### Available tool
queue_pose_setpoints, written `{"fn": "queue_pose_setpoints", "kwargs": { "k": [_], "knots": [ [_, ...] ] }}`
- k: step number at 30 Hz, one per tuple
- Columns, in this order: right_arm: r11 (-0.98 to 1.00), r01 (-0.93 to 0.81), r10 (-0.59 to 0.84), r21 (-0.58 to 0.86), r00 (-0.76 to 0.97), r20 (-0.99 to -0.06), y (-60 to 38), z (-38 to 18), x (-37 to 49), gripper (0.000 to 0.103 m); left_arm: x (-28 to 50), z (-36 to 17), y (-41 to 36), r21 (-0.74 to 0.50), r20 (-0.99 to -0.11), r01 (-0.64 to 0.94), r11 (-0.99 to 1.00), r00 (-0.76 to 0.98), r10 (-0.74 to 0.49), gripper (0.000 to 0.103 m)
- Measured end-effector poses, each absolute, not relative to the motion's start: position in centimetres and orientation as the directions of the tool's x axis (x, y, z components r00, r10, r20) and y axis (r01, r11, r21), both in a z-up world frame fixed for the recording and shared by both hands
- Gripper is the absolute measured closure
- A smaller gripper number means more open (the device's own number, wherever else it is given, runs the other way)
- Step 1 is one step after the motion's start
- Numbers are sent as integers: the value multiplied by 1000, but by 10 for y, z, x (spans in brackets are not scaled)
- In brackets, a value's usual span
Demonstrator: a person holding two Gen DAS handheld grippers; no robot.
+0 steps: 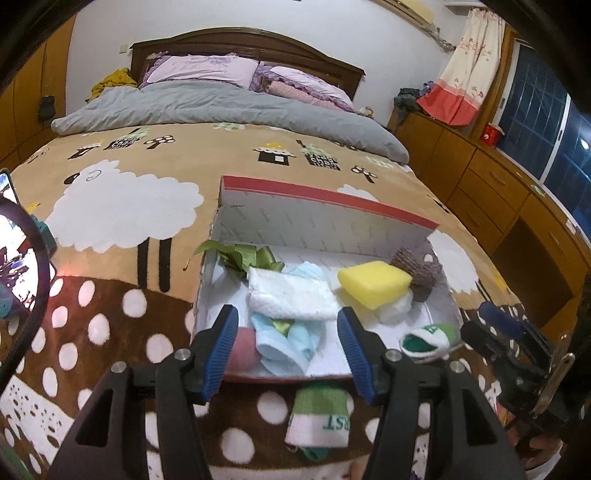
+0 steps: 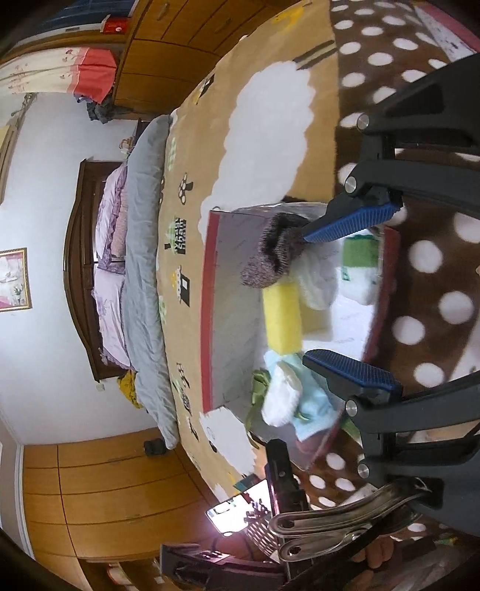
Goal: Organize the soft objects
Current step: 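Move both tools back to the pile, left tool toward the green 'FIRST' sock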
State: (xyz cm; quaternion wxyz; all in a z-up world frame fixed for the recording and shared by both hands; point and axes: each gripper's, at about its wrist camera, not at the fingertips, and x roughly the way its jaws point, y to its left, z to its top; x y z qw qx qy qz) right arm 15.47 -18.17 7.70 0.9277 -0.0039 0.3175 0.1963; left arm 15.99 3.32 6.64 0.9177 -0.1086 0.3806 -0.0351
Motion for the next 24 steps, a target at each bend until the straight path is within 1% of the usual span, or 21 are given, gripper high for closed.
{"fn": "queue_pose_setpoints", "kwargs": {
  "k": [10,18,24],
  "knots": [
    [919,-373,369,129,695,-618,-183,74,123,41,129,71,29,-214,-703,-8,977,696,-148,44],
    [910,-383,393,162,667,-633,-183,69,103,41,109,61,27,-214,-725,-3,977,671,-156,44],
    [903,-390,406,179,640,-652,-180,61,94,41,108,50,22,-215,-743,5,977,648,-167,44]
  ]
}}
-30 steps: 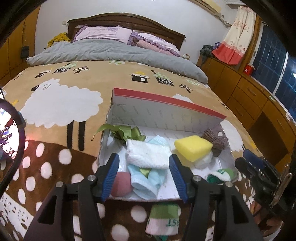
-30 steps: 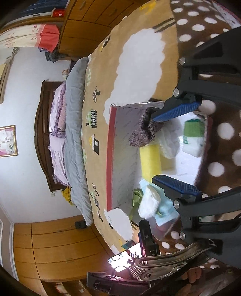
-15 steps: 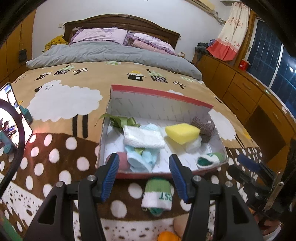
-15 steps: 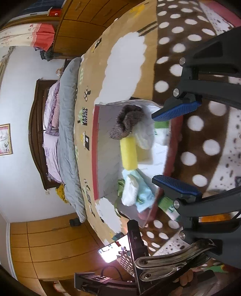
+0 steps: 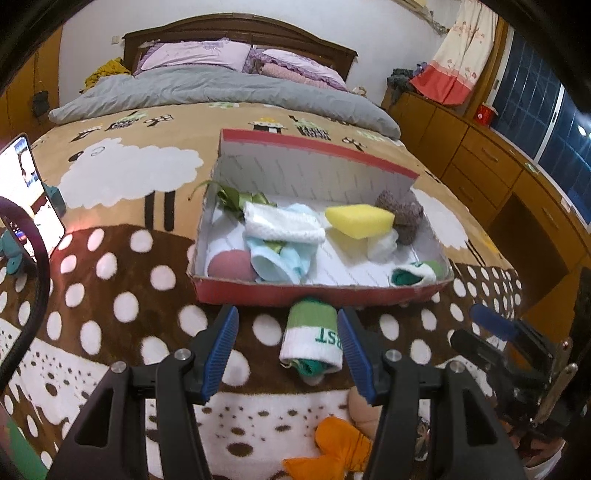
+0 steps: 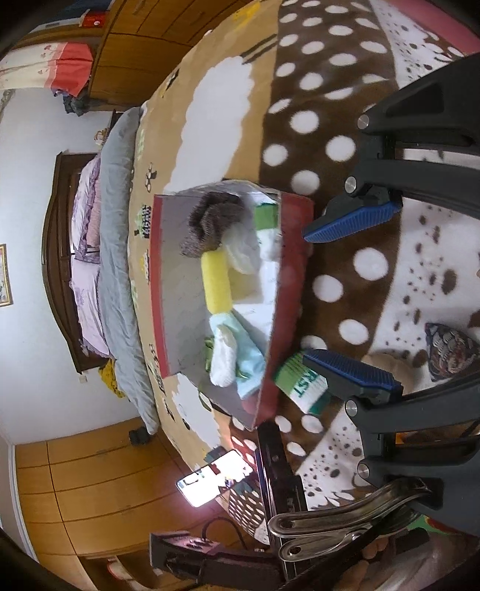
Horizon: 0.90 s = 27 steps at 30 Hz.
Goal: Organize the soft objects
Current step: 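Move both tools back to the pile, left tool toward the green 'FIRST' sock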
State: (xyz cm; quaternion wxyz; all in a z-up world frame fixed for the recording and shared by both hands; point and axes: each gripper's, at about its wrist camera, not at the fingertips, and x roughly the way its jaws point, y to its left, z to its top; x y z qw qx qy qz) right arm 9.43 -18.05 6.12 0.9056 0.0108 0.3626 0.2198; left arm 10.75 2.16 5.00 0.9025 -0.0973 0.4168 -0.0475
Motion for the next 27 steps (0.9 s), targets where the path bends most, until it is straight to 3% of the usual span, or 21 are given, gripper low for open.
{"fn": "queue_pose_setpoints", "kwargs": {
  "k": [13,27],
  "knots": [
    [881,-432,431,193,563,-706,-167,37,74,41,123,10,6,-202,-804,9,979,569,-171,44],
    [871,-437,449,224,526,-722,-167,22,66,41,131,-8,-7,-222,-806,22,975,558,-196,44]
  ]
}}
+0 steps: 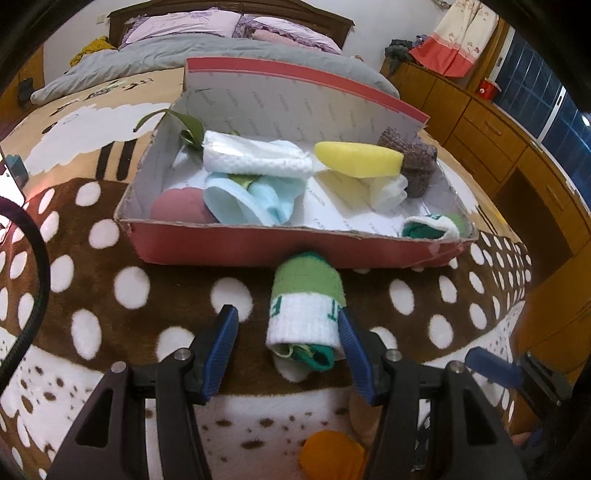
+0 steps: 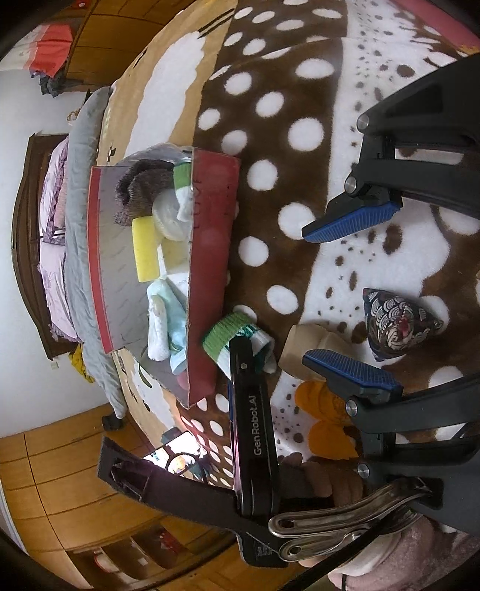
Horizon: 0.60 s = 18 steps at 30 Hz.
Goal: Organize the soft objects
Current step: 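Move both tools back to the pile, left tool toward the green 'FIRST' sock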
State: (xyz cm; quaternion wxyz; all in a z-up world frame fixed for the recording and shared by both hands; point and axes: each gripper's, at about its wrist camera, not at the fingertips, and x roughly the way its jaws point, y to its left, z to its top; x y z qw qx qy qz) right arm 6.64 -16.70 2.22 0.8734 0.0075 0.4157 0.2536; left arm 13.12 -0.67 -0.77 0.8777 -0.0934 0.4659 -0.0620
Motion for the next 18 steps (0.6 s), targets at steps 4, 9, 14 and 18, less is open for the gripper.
{"fn": "queue_pose_setpoints", "kwargs": {
  "k": [4,9,14,18],
  "knots": [
    [870,-434,454,234,521,-722,-168,21,66,41,130,-9,-11,-227,-794,34,973,572,-205,49],
    [872,-429,453,236,524,-721,-168,23,64,41,125,-6,-12,-259,-773,62,964,585,-245,76],
    [865,-438,464,246,508,-726,-163,21,63,41,116,7,-4,-265,-750,62,962,614,-246,78],
    [849,-460,485,259,486,-727,-154,20,63,41,106,17,7,-272,-736,43,961,634,-237,78]
  ]
}}
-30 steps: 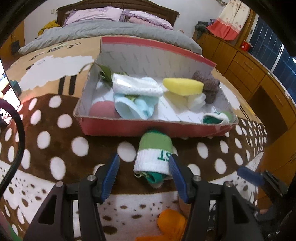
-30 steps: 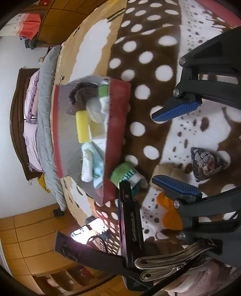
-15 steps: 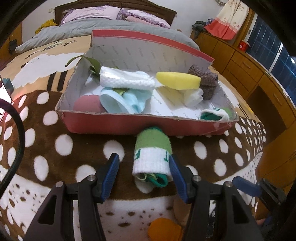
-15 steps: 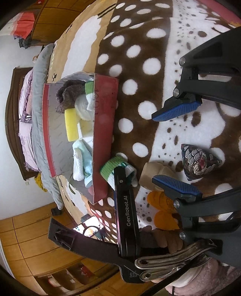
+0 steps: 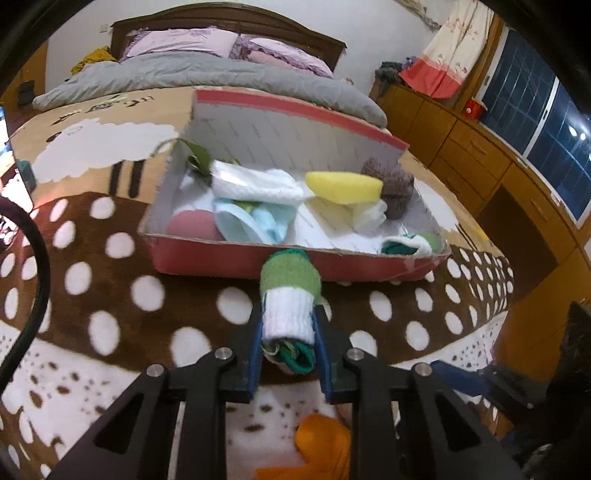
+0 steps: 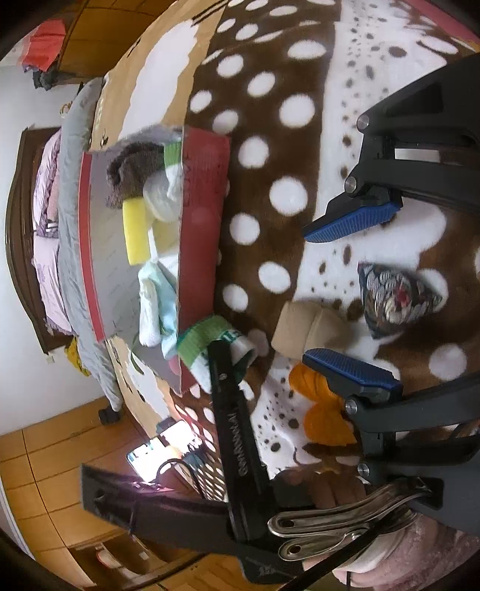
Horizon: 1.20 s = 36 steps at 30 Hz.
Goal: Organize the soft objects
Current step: 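Move both tools back to the pile, left tool toward the green 'FIRST' sock, then close the left tool on the green 'FIRST' sock while the right tool grasps the beige sponge pad, then lift and carry the sock and beige pad over the shoebox with both tools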
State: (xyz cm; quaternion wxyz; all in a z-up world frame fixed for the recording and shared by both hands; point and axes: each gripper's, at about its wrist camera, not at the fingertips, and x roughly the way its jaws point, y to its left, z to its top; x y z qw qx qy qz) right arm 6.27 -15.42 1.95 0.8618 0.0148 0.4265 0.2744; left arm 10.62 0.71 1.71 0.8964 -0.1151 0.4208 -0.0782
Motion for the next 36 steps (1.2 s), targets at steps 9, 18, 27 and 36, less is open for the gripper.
{"fn": "queue_pose_setpoints", "kwargs": {
  "k": [9,18,27,36],
  "knots": [
    [813,-489,534,317,408,-740,-131,10,67,41,92,25,26,-280,-722,11,960,656,-218,78],
    [809,-479,543,340,388,-745,-125,2,70,46,88,26,32,-285,-721,-1,958,659,-214,78],
    [812,-492,539,314,426,-727,-126,2,66,61,86,27,38,-289,-718,-15,957,664,-207,78],
    [825,-494,519,275,470,-713,-124,5,62,69,83,28,39,-288,-717,-13,958,666,-206,78]
  ]
}}
